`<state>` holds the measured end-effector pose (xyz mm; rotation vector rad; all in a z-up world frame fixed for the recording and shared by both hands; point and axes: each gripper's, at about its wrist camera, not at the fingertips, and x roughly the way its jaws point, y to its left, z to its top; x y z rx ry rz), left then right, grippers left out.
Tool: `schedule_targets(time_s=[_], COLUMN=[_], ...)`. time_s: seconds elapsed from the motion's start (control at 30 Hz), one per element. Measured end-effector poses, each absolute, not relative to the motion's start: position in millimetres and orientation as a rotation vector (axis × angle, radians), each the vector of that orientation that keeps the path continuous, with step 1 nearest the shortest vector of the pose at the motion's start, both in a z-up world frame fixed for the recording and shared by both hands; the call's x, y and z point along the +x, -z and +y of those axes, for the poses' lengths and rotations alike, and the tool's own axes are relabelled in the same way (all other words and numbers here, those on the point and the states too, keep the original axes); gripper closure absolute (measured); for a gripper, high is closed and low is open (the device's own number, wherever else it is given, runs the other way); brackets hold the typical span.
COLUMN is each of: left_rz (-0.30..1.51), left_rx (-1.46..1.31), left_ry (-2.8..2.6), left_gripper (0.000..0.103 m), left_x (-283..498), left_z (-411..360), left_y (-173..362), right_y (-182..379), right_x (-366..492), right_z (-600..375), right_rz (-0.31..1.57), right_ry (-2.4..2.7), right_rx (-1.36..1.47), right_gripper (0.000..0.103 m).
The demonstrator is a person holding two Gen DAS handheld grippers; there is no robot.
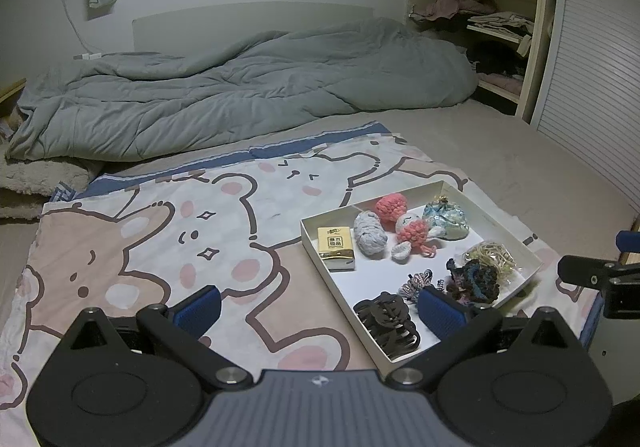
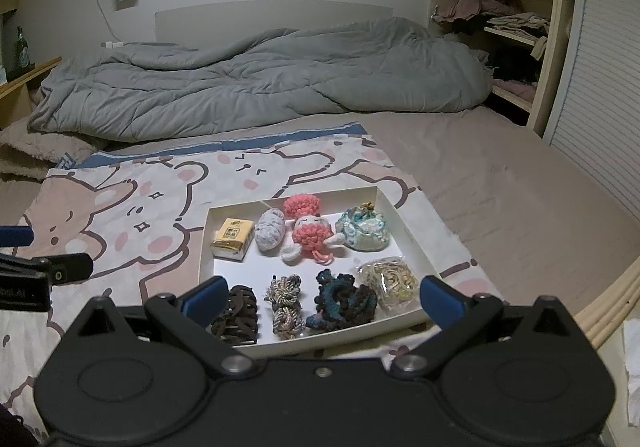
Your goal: Organize objects
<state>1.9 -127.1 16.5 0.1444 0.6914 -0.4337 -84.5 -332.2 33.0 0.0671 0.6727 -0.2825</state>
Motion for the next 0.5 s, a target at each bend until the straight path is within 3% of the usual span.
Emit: schedule_targets(time_s=[0.5], left_rz=[0.698], left_rx=[0.137], left_ry=[0.439], left_gripper=[0.0], left_x=[1.6], left_z=[-125.1], left_y=[-16.9], right_y=[-32.3], right_x=[-83.0], right_z=[-332.1], right_rz=[0.673], right_ry=[0.288], right_rx=[0.056], right_gripper=[0.0])
